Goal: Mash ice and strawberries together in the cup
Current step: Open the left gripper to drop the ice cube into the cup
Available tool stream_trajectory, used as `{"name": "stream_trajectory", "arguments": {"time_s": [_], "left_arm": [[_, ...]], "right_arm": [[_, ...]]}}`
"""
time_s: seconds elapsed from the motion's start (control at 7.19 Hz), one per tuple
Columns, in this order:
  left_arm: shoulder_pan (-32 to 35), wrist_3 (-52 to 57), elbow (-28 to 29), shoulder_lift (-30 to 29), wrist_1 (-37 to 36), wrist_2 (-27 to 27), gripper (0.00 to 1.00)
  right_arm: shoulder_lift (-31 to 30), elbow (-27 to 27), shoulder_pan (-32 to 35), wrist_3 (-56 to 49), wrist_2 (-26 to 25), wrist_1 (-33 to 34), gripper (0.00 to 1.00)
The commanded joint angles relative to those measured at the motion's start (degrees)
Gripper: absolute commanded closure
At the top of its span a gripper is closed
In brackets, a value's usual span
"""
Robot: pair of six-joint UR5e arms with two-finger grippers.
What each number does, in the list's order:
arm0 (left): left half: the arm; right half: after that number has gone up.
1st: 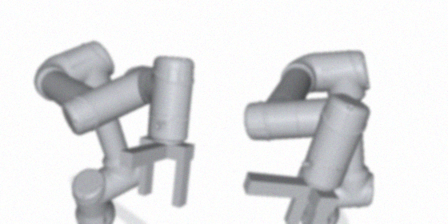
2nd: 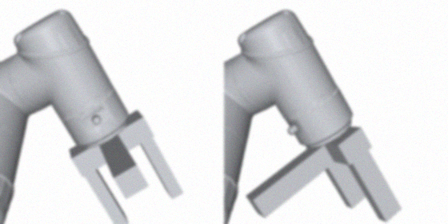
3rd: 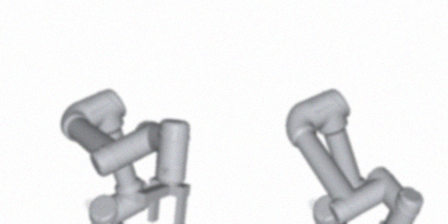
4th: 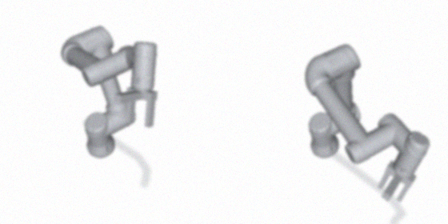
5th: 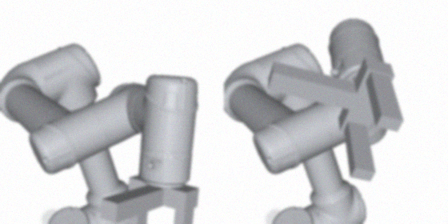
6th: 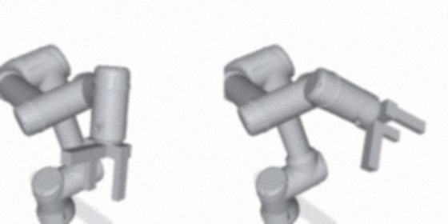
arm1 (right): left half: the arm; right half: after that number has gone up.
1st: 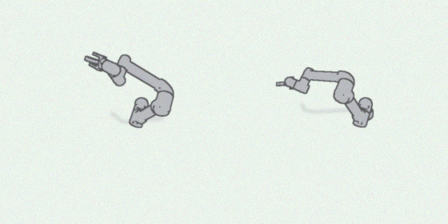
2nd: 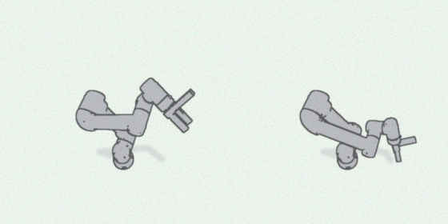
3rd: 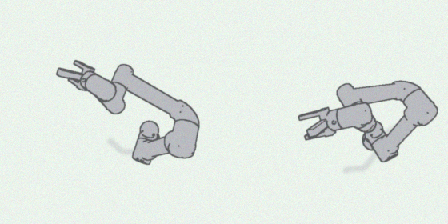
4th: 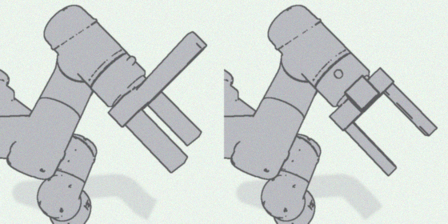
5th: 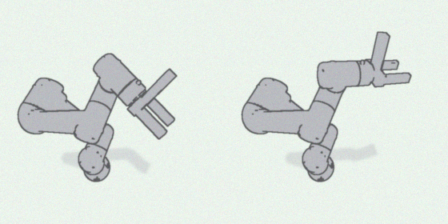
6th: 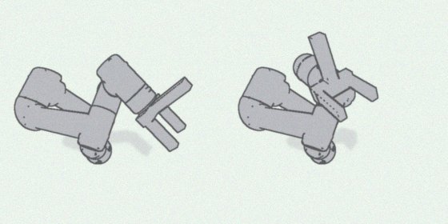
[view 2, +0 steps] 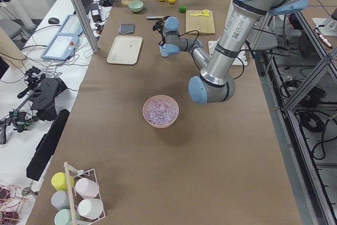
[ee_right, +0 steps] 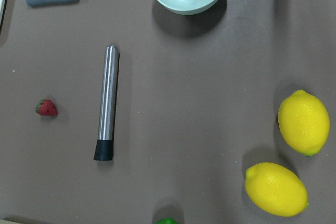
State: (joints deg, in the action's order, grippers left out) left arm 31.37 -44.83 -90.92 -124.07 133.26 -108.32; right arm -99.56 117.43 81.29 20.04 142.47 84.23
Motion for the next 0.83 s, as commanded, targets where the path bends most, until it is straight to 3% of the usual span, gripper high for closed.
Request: {"name": "stream_trajectory", "arguments": {"time_s": [0.0, 0.42, 0.7], "left_arm": [[2.1, 0.0, -0.9, 0.0, 0.2, -0.7, 0.03], [15.2, 5.3, -1.5, 2.9, 0.1, -19.9, 0.03], [20.0, 15.5, -3.0, 9.4, 0.2, -24.1, 0.03]], "right_arm": [[-0.1, 0.1, 0.1, 0.0, 0.0, 0.1, 0.00], [-0.1, 0.1, 0.1, 0.1, 0.6, 0.1, 0.00], [-0.1, -0.2, 0.0, 0.1, 0.7, 0.1, 0.00]]}}
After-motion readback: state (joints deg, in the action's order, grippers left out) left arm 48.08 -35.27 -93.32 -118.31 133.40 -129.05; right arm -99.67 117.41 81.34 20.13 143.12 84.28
